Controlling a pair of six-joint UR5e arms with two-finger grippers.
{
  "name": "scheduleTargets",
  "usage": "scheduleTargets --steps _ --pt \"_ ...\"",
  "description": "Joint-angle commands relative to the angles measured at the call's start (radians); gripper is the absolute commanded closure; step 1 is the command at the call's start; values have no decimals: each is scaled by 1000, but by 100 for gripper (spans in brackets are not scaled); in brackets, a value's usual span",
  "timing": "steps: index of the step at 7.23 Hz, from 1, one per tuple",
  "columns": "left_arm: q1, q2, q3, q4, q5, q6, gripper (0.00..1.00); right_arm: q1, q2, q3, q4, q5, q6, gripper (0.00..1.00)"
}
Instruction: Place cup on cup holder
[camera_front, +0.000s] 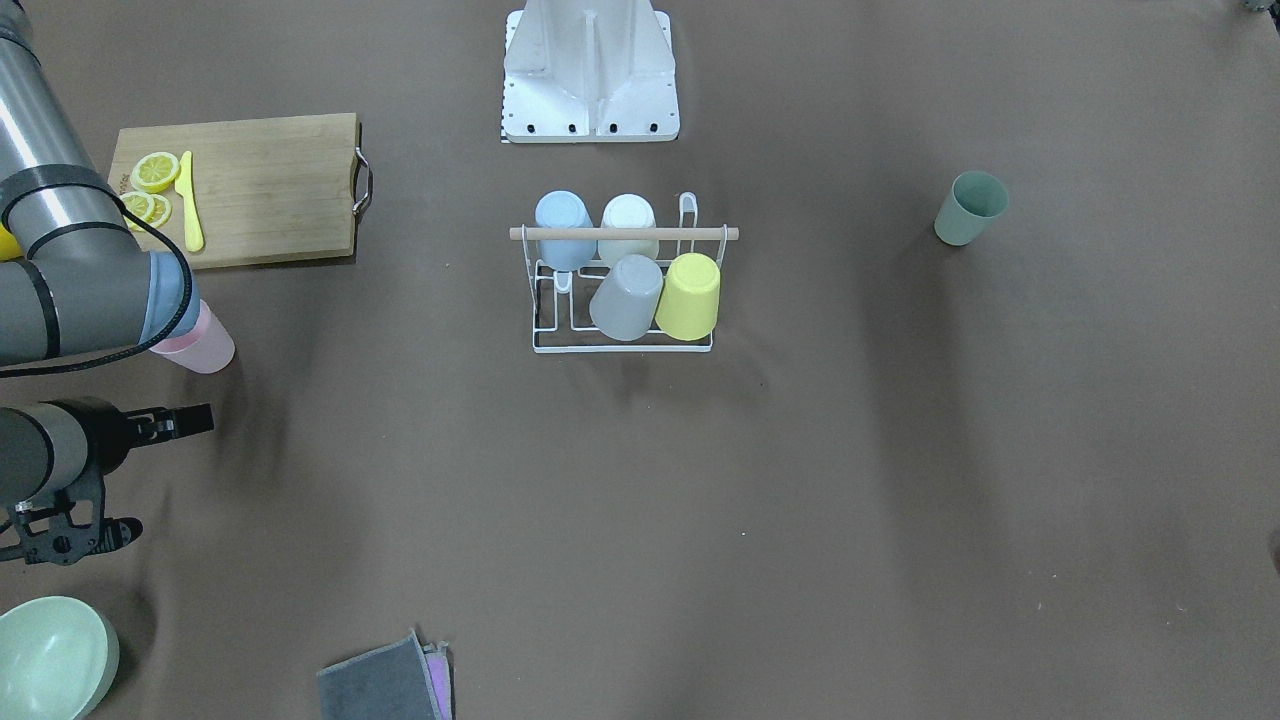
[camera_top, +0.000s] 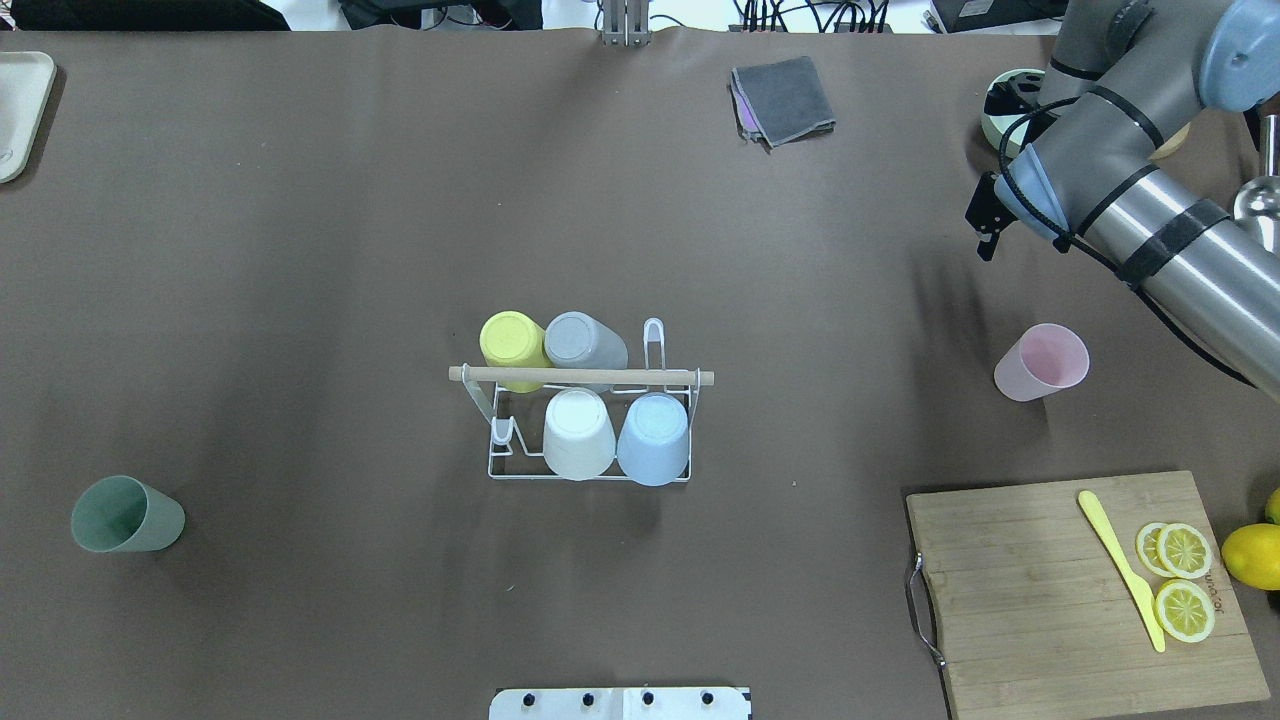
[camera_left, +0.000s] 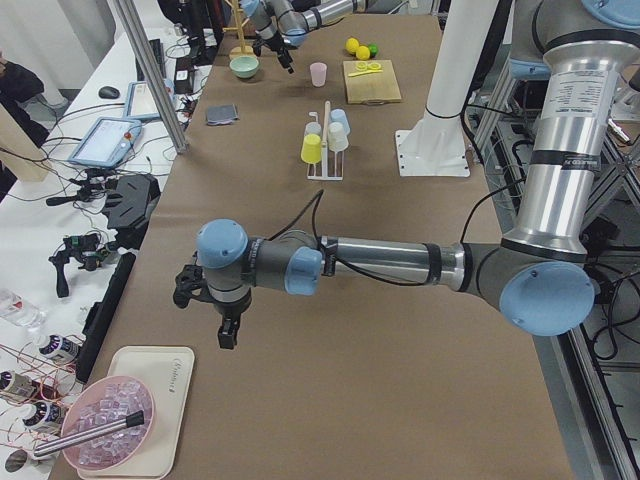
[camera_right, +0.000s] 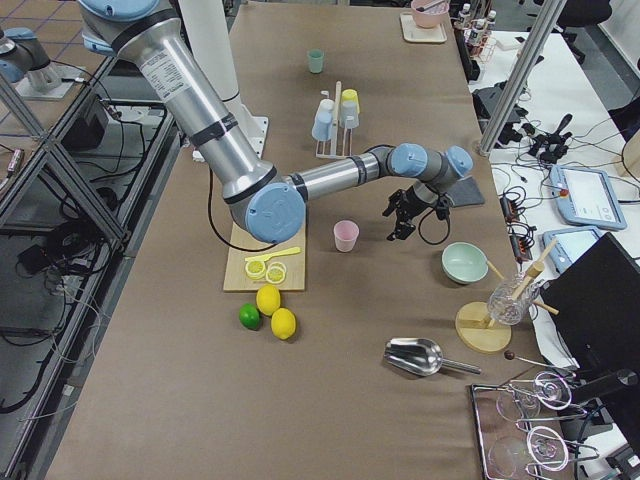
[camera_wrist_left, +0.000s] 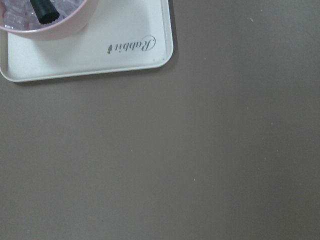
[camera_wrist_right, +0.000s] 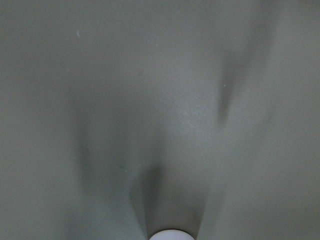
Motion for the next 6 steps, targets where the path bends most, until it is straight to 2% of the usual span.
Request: scheduleTargets --steps 1,3,6 --pt "83 -163 191 45 83 -10 3 -21 -3 -19 -57 1 -68 1" --pt "129 -278 237 248 97 -7 3 -32 -1 -40 -113 22 -66 1" --pt "178 -428 254 570 106 1 3 -47 2 -69 -159 32 -62 2"
